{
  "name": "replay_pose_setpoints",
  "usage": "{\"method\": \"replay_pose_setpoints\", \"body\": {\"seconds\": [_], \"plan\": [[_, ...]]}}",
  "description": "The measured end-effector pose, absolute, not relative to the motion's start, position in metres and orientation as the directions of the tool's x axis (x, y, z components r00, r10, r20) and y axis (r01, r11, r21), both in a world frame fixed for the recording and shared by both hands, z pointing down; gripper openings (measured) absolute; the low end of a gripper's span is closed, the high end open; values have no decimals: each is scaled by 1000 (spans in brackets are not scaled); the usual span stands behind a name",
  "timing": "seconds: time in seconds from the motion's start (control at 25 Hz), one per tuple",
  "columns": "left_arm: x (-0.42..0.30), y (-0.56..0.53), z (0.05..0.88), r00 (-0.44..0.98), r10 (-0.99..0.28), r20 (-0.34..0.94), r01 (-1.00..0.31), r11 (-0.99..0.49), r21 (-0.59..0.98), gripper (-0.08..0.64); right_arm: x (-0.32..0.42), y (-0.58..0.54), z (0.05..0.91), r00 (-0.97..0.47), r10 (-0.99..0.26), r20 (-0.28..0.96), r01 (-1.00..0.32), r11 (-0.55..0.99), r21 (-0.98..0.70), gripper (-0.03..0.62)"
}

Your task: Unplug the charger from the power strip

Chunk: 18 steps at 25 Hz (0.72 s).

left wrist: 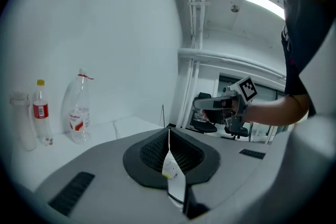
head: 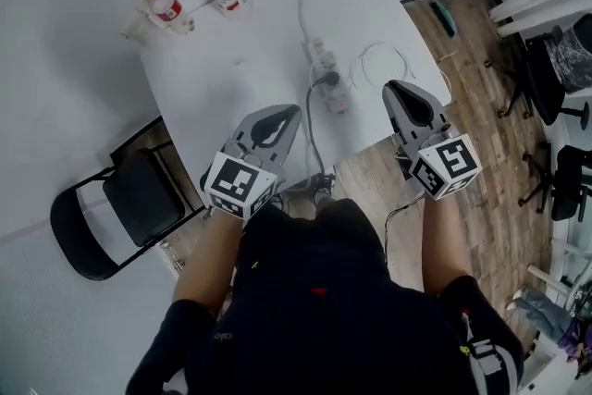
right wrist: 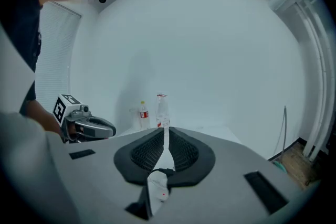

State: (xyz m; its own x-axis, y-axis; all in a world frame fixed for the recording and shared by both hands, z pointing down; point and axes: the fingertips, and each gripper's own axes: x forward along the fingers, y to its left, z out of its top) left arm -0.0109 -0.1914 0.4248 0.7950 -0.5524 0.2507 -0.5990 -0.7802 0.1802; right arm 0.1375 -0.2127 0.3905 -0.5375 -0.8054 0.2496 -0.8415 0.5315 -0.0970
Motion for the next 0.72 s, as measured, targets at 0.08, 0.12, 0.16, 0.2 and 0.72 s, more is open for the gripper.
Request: {"method": "replay_pose_setpoints", "body": {"seconds": [0.08,0.12,0.16,0.2,0.72], "plan": [[1,-199,443,782,-558,278,-613,-769,182,25,140,-232,405,-576,-772,269,-813,574,-95,35],[5,-201,452,774,-561,293,-622,-761,186,25,139,-241,412,-593,-756,277,-800,593,-92,35],[7,-204,462,767,-564,307,-630,-753,190,25,139,-250,419,-607,-741,286,-787,611,-86,35],[7,-206,471,759,-568,319,-639,-745,193,25,137,-258,427,-619,-727,296,-775,627,-80,35],[16,-267,570,726,-569,385,-671,-709,216,25,108,-316,530,-701,-592,397,-687,711,-152,86]]}}
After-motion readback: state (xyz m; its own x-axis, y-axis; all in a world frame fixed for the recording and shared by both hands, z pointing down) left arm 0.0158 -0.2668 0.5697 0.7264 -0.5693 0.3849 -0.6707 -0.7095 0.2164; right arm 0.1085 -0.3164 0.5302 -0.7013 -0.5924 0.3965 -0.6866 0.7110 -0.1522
